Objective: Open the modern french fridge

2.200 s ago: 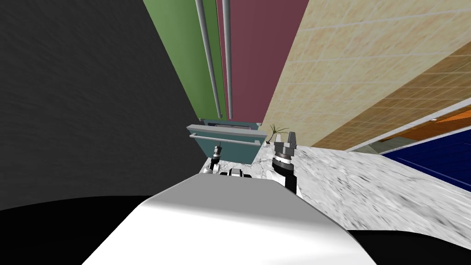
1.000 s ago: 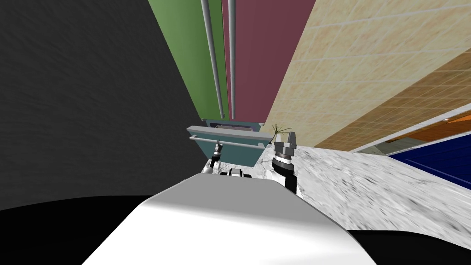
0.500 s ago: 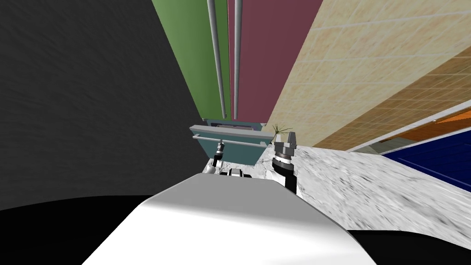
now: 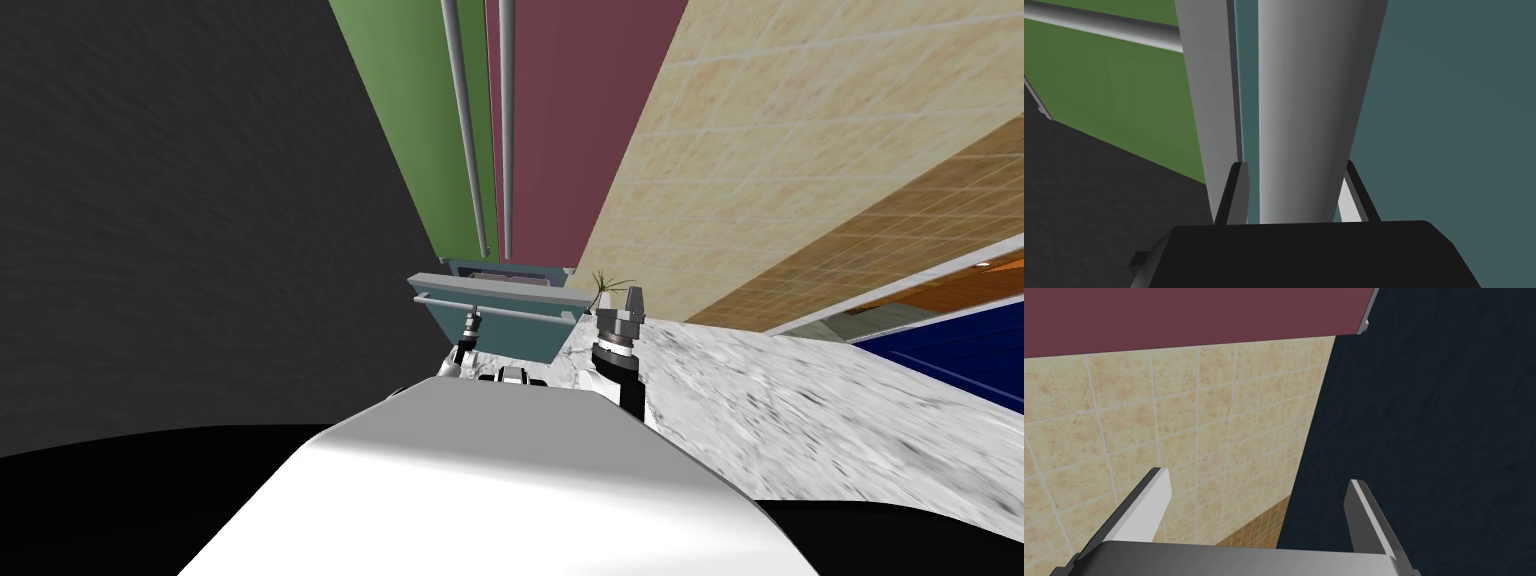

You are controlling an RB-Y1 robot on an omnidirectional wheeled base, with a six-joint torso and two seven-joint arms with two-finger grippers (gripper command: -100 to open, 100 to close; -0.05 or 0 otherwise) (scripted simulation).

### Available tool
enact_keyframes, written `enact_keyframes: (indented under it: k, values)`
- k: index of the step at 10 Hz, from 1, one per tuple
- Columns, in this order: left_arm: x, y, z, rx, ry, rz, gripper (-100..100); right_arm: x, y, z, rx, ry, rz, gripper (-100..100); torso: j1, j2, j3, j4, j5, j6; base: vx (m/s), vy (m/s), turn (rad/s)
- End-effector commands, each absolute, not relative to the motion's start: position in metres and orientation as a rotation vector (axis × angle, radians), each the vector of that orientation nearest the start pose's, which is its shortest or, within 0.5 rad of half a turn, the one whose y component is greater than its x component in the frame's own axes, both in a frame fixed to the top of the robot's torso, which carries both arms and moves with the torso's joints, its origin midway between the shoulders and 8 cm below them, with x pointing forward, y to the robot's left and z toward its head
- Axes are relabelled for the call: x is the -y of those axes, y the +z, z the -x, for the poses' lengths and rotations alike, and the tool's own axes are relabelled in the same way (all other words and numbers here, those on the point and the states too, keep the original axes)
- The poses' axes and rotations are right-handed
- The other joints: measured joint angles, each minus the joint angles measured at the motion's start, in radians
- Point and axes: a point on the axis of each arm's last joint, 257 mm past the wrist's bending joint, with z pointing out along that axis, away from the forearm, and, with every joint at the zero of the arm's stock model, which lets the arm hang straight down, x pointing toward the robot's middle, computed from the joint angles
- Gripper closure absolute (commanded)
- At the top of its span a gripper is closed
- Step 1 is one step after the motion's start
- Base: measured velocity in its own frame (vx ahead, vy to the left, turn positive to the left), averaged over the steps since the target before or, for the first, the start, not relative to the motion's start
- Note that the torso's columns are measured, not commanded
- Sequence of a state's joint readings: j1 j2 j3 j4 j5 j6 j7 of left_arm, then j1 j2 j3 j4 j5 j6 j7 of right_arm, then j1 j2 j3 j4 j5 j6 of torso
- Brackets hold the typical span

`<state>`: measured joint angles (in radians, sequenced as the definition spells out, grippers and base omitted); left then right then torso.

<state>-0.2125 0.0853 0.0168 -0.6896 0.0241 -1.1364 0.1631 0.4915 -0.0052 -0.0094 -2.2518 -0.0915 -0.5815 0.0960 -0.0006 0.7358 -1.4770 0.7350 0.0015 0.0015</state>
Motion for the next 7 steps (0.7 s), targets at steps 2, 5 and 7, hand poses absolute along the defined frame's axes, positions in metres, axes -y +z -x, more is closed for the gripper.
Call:
enact_keyframes:
  k: [2,5,7]
  values:
    - [-0.229,-0.247,-0.510,-0.875,-1.524,0.903,100,0.292,0.030,-0.333,-0.537,1.273,-0.629,0,0.002,0.006,0.003,0.003,0.000,0.001,-0.155,0.036,0.020]
    - [-0.218,-0.240,-0.524,-0.884,-1.533,0.908,100,0.292,0.030,-0.333,-0.537,1.273,-0.629,0,0.000,0.006,0.003,0.005,-0.002,-0.002,-0.187,0.049,0.005]
    - [-0.228,-0.239,-0.534,-0.876,-1.496,0.926,-100,0.292,0.030,-0.333,-0.537,1.273,-0.629,0,-0.001,0.001,0.000,0.006,-0.003,-0.002,-0.086,0.032,-0.099]
